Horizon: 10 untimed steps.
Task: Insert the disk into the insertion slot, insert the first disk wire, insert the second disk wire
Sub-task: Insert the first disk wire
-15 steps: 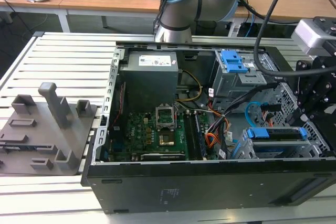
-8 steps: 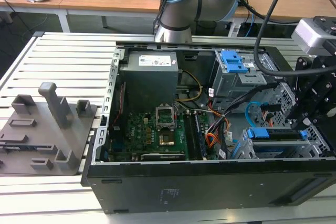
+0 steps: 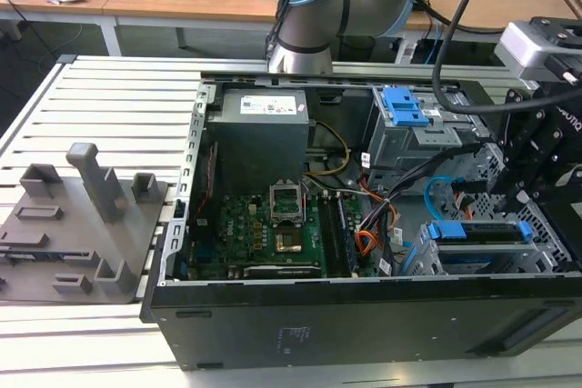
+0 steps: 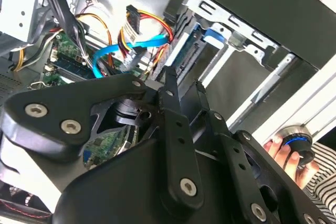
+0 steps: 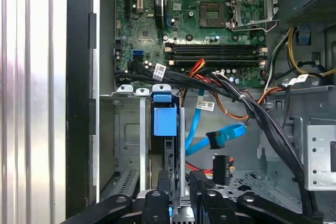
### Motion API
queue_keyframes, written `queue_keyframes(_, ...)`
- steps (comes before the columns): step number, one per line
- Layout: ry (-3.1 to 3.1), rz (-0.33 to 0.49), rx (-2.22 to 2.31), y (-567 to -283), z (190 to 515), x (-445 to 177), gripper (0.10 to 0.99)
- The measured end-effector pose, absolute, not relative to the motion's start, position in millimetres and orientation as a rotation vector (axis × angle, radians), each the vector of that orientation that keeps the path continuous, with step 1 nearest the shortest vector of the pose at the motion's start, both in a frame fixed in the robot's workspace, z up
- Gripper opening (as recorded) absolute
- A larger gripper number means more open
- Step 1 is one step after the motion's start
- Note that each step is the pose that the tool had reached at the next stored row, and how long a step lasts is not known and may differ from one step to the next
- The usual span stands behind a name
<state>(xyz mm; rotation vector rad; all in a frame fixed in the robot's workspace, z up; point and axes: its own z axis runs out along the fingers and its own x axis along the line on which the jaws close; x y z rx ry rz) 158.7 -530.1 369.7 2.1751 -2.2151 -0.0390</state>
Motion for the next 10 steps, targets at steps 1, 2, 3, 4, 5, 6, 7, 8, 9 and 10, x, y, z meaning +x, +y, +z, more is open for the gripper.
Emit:
queue_keyframes(1, -2.215, -0.039, 2.175, -528, 370, 159, 0.302)
queue_keyframes(2, -2.215, -0.039, 2.175, -527, 370, 159, 0.302)
queue_keyframes(3, -2.215, -0.038, 2.175, -523, 370, 159, 0.302)
queue_keyframes(4, -2.214, -0.038, 2.174, -520, 370, 159, 0.302)
queue_keyframes(5, -2.214, -0.037, 2.174, -519, 369, 159, 0.302)
queue_keyframes(6, -2.214, -0.037, 2.174, -519, 368, 159, 0.302)
queue_keyframes(7, -2.214, -0.037, 2.174, -518, 366, 159, 0.302)
queue_keyframes(8, -2.214, -0.037, 2.174, -518, 365, 159, 0.302)
queue_keyframes(9, -2.214, -0.037, 2.174, -517, 364, 159, 0.302)
queue_keyframes(10, -2.214, -0.037, 2.174, -516, 364, 159, 0.302)
